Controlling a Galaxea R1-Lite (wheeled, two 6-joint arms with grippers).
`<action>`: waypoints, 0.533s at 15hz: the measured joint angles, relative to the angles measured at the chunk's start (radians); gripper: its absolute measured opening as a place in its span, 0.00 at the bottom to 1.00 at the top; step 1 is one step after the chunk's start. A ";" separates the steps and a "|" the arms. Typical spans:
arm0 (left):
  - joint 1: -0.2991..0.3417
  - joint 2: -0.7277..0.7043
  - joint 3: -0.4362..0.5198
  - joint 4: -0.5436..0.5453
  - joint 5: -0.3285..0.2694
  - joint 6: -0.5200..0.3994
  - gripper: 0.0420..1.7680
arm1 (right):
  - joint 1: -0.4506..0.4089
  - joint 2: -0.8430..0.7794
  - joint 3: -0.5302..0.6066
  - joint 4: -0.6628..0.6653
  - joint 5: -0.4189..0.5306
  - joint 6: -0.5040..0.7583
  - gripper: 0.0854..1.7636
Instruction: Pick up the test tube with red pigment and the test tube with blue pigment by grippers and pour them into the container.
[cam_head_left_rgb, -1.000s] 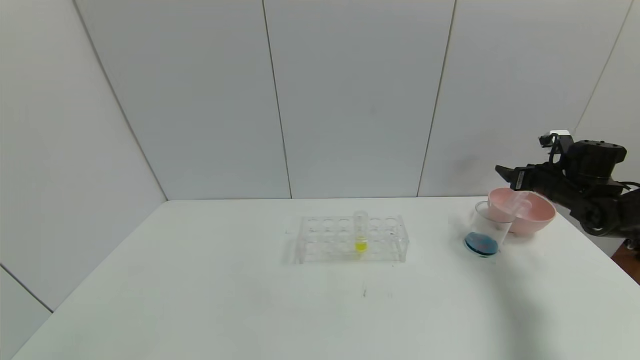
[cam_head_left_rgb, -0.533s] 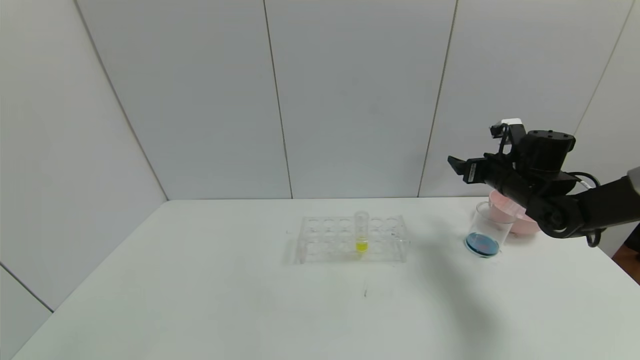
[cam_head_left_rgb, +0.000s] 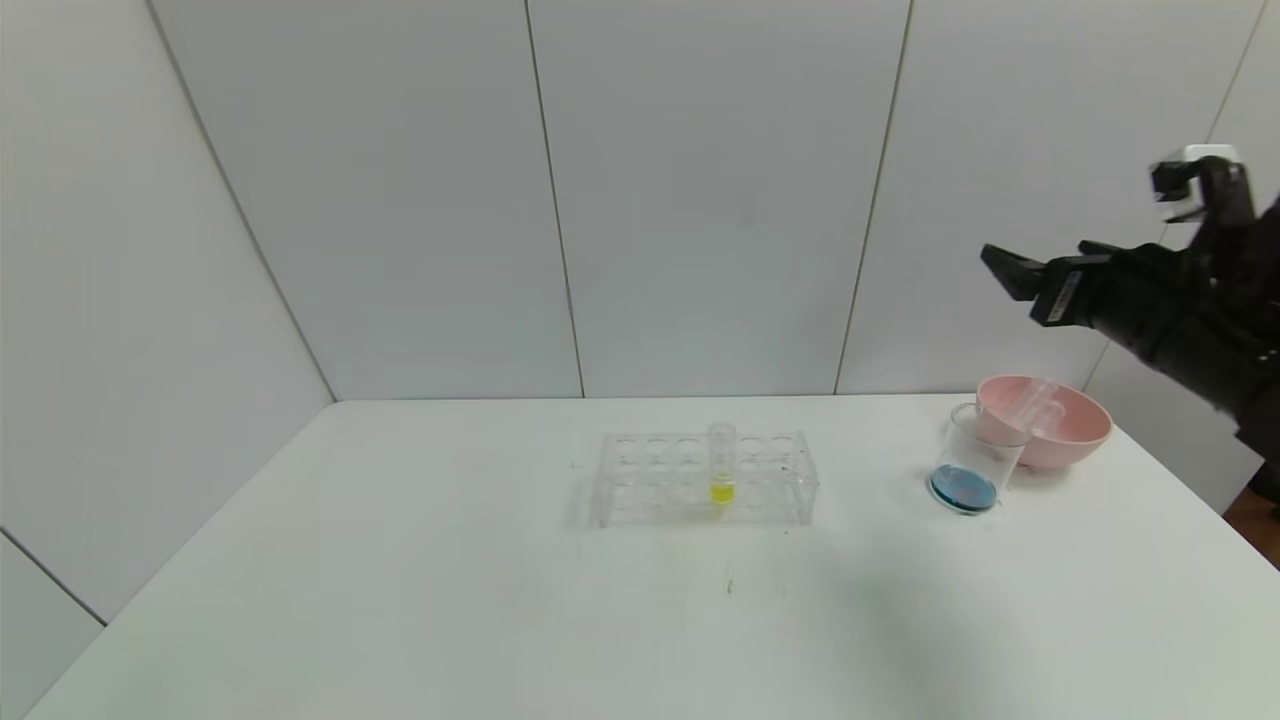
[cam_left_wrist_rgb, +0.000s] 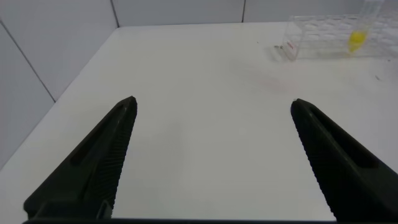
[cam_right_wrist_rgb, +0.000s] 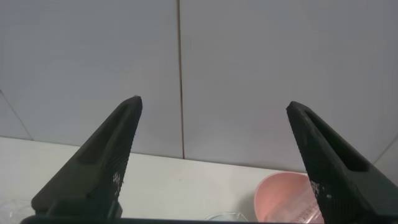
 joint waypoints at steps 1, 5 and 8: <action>0.000 0.000 0.000 0.000 0.000 0.000 1.00 | -0.007 -0.067 0.057 -0.032 0.001 0.000 0.94; 0.000 0.000 0.000 0.000 0.000 0.000 1.00 | -0.016 -0.380 0.264 -0.085 0.002 -0.002 0.95; 0.000 0.000 0.000 0.000 0.000 0.000 1.00 | -0.020 -0.645 0.400 -0.066 -0.003 -0.004 0.96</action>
